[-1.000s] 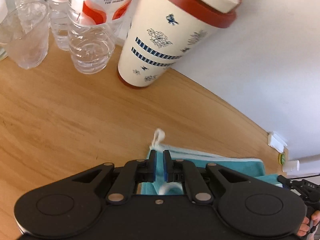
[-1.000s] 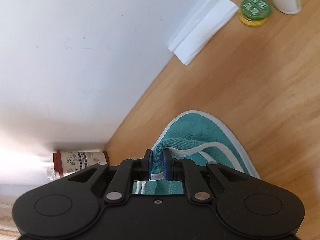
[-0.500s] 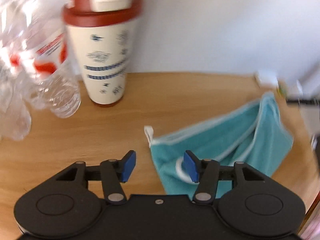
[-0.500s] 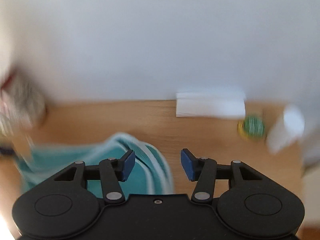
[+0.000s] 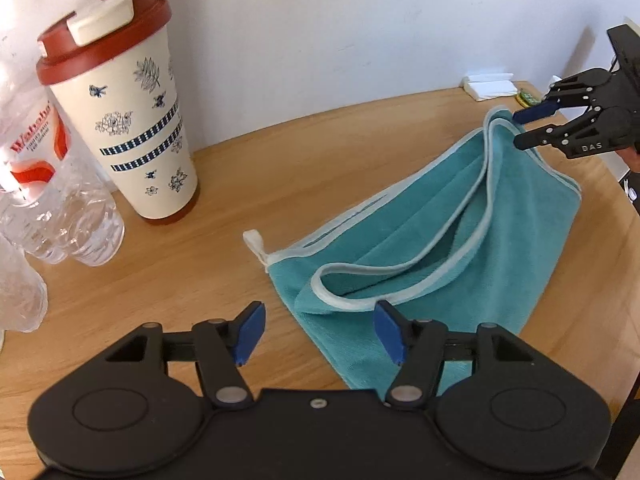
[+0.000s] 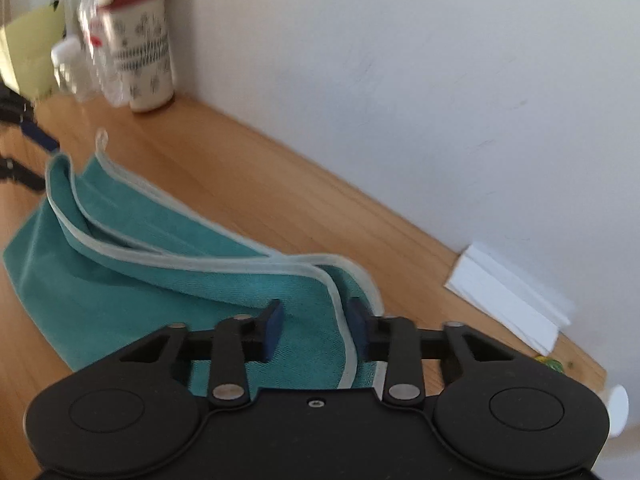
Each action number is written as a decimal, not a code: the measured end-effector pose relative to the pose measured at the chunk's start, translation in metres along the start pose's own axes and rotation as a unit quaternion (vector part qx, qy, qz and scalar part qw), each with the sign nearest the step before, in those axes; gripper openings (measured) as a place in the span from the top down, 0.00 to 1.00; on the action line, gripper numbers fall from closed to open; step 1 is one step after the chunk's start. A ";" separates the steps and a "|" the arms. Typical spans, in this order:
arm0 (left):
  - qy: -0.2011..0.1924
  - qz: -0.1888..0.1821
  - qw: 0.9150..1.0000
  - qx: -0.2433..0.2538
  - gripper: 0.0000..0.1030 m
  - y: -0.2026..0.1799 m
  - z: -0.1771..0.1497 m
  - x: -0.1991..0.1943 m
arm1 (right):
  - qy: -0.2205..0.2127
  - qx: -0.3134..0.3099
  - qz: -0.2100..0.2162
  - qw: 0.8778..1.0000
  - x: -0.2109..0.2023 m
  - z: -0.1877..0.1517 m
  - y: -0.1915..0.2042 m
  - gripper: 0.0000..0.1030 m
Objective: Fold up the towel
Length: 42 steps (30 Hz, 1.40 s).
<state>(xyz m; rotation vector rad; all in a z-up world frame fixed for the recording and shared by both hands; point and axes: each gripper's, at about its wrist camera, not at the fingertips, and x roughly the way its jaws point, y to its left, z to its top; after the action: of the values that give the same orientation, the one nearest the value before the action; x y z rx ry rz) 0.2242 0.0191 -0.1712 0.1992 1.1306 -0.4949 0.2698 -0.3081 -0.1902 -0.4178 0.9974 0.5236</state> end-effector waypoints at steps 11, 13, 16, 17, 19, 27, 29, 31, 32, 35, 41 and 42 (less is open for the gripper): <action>-0.017 0.003 0.996 -0.083 0.75 0.024 0.005 0.008 | -0.038 0.064 0.043 0.996 -0.026 0.007 -0.025 0.98; -0.018 0.011 0.994 -0.105 0.82 0.029 0.005 0.011 | -0.043 0.082 0.034 0.995 -0.026 0.007 -0.030 0.98; -0.009 0.036 0.993 -0.116 0.90 0.032 0.005 0.017 | -0.035 0.091 0.011 0.995 -0.016 0.006 -0.034 0.98; -0.004 0.051 0.991 -0.121 0.90 0.034 0.004 0.019 | -0.030 0.092 0.002 0.995 -0.010 0.006 -0.035 0.98; -0.001 0.064 0.989 -0.134 0.90 0.038 0.002 0.021 | -0.025 0.114 -0.010 0.993 0.002 0.006 -0.038 0.97; -0.016 0.062 0.987 -0.150 0.69 0.037 0.001 0.010 | -0.025 0.100 -0.096 0.990 0.033 0.007 -0.029 0.72; -0.042 0.050 0.990 -0.125 0.49 0.024 0.004 -0.004 | -0.025 0.089 -0.107 0.990 0.026 0.007 -0.027 0.72; -0.051 0.042 0.994 -0.091 0.48 0.010 0.009 -0.010 | -0.032 0.083 -0.104 0.991 0.011 0.006 -0.028 0.72; -0.055 0.037 0.995 -0.073 0.48 0.003 0.011 -0.014 | -0.037 0.080 -0.100 0.991 0.002 0.004 -0.028 0.72; -0.051 0.016 0.998 -0.023 0.48 -0.020 0.016 -0.012 | -0.034 0.071 -0.072 0.994 -0.009 0.000 -0.024 0.72; -0.015 0.082 0.996 0.016 0.49 -0.029 0.015 0.026 | -0.005 0.068 -0.059 0.996 0.001 -0.017 -0.020 0.72; -0.012 0.090 0.996 0.011 0.49 -0.026 0.015 0.029 | 0.005 0.073 -0.050 0.996 0.005 -0.018 -0.021 0.71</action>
<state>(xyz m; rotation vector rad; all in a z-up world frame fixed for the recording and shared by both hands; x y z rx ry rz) 0.2340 -0.0176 -0.1887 0.3103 1.0725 -0.3488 0.2722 -0.3344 -0.2009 -0.3375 1.0114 0.3551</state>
